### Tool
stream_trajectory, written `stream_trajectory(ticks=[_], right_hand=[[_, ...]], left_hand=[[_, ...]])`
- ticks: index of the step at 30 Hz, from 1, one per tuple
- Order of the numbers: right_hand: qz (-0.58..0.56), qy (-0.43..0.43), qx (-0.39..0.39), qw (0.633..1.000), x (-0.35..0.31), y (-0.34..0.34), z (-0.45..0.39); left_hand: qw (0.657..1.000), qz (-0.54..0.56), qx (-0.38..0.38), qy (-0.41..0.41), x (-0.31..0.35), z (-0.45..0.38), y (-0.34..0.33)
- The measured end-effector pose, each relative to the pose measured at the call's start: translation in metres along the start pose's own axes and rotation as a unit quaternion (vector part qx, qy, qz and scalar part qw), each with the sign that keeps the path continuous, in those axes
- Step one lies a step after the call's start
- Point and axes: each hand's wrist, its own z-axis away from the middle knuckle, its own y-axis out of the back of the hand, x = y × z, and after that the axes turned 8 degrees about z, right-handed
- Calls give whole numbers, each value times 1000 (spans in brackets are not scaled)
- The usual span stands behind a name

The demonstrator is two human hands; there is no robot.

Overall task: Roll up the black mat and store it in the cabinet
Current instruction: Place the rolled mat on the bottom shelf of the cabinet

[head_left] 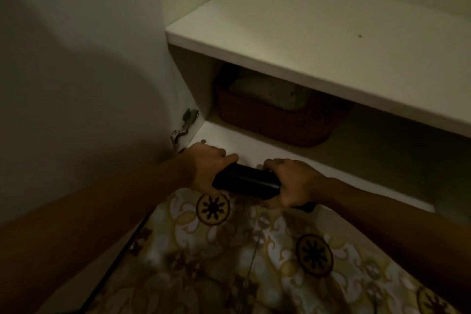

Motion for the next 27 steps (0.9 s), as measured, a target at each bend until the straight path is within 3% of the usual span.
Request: stream_trajectory(ticks=[7,17,22,27], right_hand=[[3,-10,1,1000,27,17,-16],[21,-2,54,998,34,12,-37],[56,-20,55,997,38,7,-43],[32,-24,65,997,42,0,-40]], left_hand=[[997,-8,76,-15,-3,-32,2],[998,11,66,-14,-24,-51,13],[993,-85,74,-13,-19,-51,11],[993,-113,42,15,-15,-51,4]])
